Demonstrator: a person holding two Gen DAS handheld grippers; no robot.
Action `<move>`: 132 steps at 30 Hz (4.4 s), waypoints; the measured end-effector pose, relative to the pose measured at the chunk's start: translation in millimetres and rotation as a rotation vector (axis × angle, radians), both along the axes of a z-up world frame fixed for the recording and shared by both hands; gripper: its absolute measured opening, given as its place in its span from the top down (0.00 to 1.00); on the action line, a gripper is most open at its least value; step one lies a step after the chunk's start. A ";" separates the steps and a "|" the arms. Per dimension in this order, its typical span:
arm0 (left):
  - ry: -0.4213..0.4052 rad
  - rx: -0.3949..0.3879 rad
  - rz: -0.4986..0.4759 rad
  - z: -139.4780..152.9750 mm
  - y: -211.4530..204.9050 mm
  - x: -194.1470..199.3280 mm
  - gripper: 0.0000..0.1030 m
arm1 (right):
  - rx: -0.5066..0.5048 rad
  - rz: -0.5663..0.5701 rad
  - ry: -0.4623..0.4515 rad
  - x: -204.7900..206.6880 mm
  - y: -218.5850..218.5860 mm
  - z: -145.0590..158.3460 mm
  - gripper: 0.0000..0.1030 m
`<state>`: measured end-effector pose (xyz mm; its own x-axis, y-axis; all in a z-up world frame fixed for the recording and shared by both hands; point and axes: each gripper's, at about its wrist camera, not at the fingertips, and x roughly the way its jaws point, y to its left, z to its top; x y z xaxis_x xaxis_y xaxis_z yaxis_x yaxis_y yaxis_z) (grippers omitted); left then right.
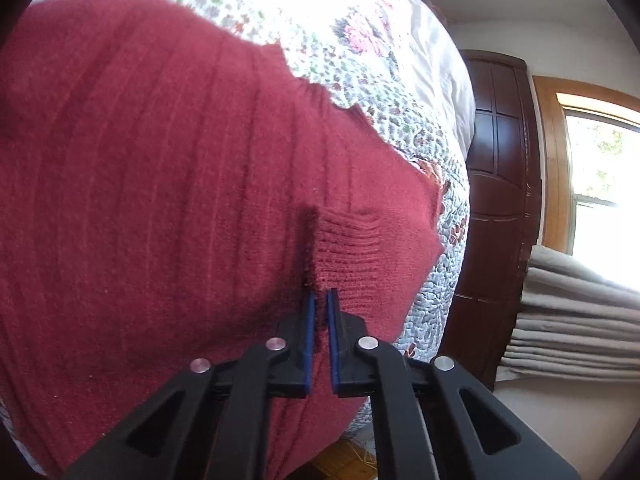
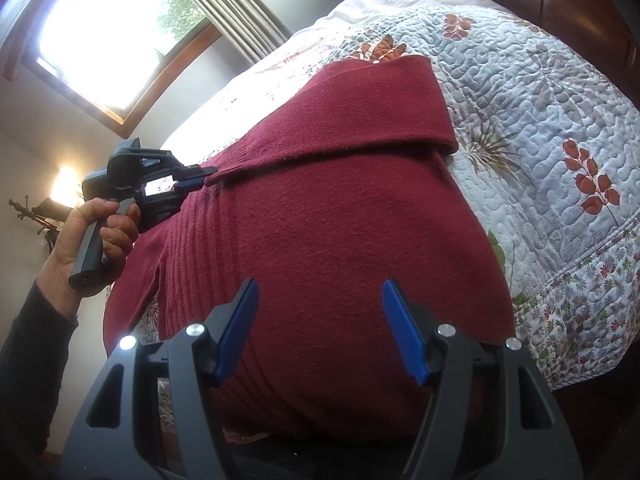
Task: Fold small clothes
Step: 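Lift the held sleeve with the left tool and carry it across the body, then lay the sleeve over the folded sleeve and open the left tool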
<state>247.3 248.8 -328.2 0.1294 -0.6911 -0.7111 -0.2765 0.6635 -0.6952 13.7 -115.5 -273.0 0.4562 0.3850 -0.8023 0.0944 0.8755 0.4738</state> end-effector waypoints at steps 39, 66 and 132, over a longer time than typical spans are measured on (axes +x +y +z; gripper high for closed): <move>-0.103 0.006 0.180 -1.2 144.0 -21.7 0.95 | -0.022 0.014 0.013 4.2 2.6 -2.8 0.38; -0.094 -0.003 0.240 -21.8 118.1 -34.6 0.75 | -0.025 0.085 -0.013 12.5 20.8 5.2 0.36; -0.540 0.398 -0.003 82.9 -23.3 -42.1 0.93 | 0.055 -0.058 -0.044 -13.8 -54.6 21.6 0.30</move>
<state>205.2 225.5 -245.3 0.5374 -0.3899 -0.7477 0.0434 0.8983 -0.4373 -0.1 -170.1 -251.4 0.5137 0.3998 -0.7592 0.1224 0.8416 0.5260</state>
